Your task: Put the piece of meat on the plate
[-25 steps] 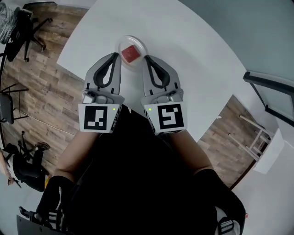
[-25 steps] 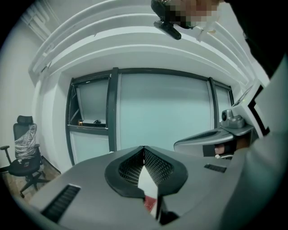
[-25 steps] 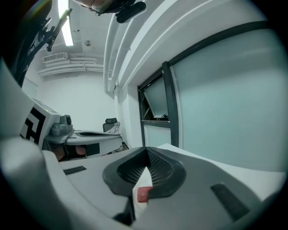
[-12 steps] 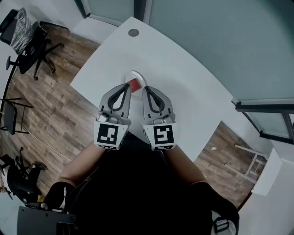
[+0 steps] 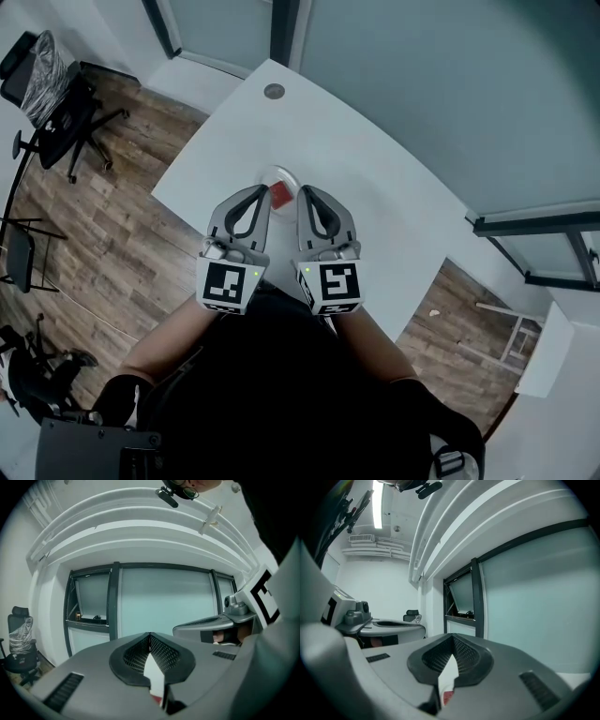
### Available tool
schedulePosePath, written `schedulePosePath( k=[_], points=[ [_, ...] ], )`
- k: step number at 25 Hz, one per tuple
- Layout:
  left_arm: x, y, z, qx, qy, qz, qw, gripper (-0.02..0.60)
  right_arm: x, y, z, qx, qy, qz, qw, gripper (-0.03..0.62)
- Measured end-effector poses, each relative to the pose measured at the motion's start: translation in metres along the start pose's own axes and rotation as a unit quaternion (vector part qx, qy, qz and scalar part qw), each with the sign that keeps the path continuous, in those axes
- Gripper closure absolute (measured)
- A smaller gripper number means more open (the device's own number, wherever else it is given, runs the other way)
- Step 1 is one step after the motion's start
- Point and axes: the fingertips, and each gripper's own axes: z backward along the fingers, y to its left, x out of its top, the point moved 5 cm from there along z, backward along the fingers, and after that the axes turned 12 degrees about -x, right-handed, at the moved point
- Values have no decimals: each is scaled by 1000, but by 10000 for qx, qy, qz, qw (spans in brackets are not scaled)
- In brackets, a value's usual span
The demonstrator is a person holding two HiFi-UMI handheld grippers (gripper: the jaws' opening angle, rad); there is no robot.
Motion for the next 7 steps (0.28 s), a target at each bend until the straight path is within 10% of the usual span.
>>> schedulePosePath(
  k=[7],
  points=[
    [6, 3, 4, -55, -94, -14, 9999, 577, 5, 15, 2, 66, -19, 74, 9999, 591]
  ],
)
